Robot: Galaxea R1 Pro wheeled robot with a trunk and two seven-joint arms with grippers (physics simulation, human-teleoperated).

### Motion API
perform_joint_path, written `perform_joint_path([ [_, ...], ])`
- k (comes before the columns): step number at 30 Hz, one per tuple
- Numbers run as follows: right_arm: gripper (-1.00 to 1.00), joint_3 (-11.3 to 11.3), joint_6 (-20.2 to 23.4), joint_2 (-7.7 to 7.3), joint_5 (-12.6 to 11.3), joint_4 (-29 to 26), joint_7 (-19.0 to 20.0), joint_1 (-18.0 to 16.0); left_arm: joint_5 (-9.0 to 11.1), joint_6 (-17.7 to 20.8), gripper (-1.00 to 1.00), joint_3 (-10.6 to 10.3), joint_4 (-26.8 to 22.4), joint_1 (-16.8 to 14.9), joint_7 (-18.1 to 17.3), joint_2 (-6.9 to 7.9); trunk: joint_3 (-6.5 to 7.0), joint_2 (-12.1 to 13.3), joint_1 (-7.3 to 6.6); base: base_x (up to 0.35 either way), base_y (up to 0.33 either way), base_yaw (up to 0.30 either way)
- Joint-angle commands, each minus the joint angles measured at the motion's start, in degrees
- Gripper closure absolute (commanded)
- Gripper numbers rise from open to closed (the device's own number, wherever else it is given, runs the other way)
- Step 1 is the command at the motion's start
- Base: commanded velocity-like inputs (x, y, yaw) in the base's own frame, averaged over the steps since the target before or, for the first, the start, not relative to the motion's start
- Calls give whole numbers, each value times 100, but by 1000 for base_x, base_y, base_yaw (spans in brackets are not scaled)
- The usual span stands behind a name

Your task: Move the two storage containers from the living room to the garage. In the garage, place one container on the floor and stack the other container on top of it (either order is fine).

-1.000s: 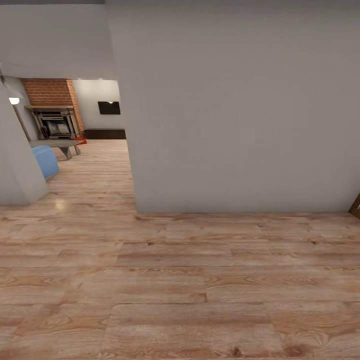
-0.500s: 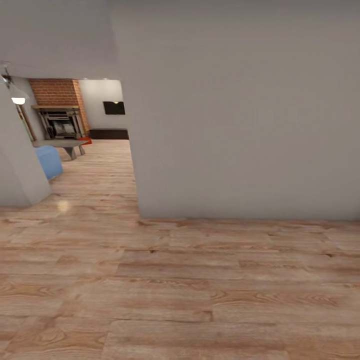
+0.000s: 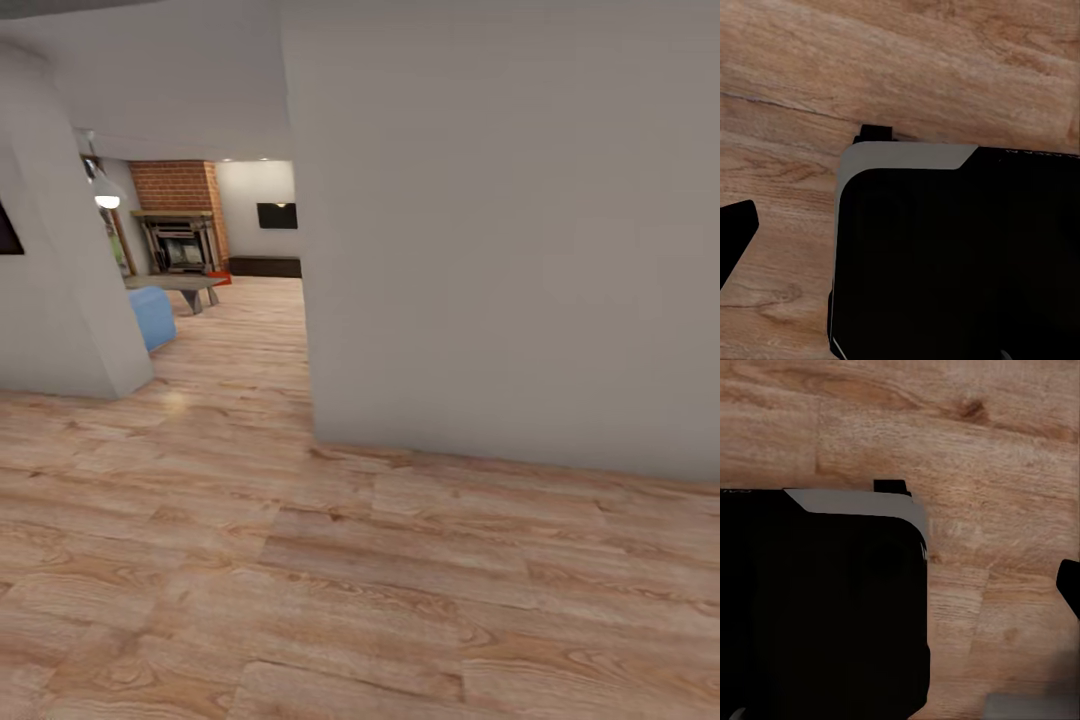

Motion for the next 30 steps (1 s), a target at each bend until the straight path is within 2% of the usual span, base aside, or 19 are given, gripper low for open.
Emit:
perform_joint_path([
  [1, -100, 48, -30, 4, -52, 16, -6, -6, 59, -16, -100, -9, 9, -5, -23, 1, -7, -4, 4, 322, 0, 271],
  [30, -100, 48, -38, 4, -52, 16, -7, -6, 59, -15, -100, -9, 9, -5, -22, 1, -7, -4, 4, 322, 0, 271],
])
